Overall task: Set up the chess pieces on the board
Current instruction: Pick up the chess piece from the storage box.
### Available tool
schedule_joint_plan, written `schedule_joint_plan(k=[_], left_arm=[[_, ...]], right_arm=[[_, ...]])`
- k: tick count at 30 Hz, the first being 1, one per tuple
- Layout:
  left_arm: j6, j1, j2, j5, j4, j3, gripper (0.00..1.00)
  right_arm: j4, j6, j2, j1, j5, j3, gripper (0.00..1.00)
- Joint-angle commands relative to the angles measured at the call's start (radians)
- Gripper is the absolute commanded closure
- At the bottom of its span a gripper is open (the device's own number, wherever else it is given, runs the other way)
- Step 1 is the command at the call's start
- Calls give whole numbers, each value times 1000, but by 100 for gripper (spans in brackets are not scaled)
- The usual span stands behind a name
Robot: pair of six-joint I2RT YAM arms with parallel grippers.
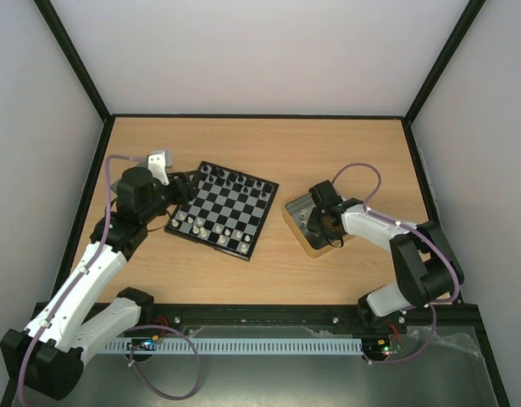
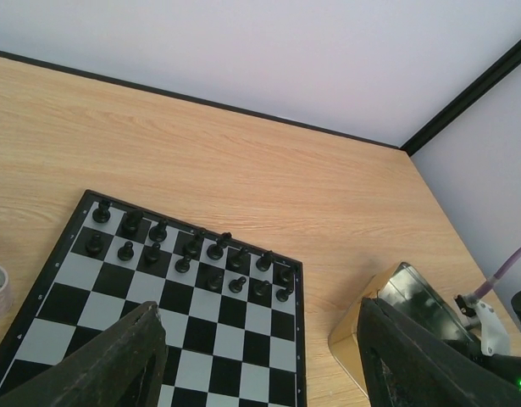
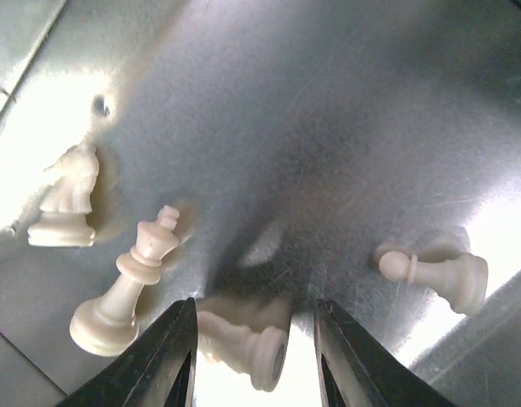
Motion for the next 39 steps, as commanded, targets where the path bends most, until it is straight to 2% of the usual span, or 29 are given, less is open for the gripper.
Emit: schedule_joint_plan(k=[1, 16, 22, 31, 39], left_arm=[[4, 4, -7, 14, 28, -18, 36], [-3, 4, -2, 14, 30, -24, 36], [-4, 4, 4, 17, 35, -27, 36], [0, 4, 3, 10, 30, -27, 36], [2, 3, 3, 8, 32, -28, 36]], right_arm=[[-76, -81, -21, 4, -39, 28, 63], [-123, -152, 15, 6, -24, 47, 62], [-100, -152, 54, 6, 16, 59, 66], [-58, -154, 133, 6, 72, 110, 65], [-24, -189, 122, 6, 24, 101, 57]])
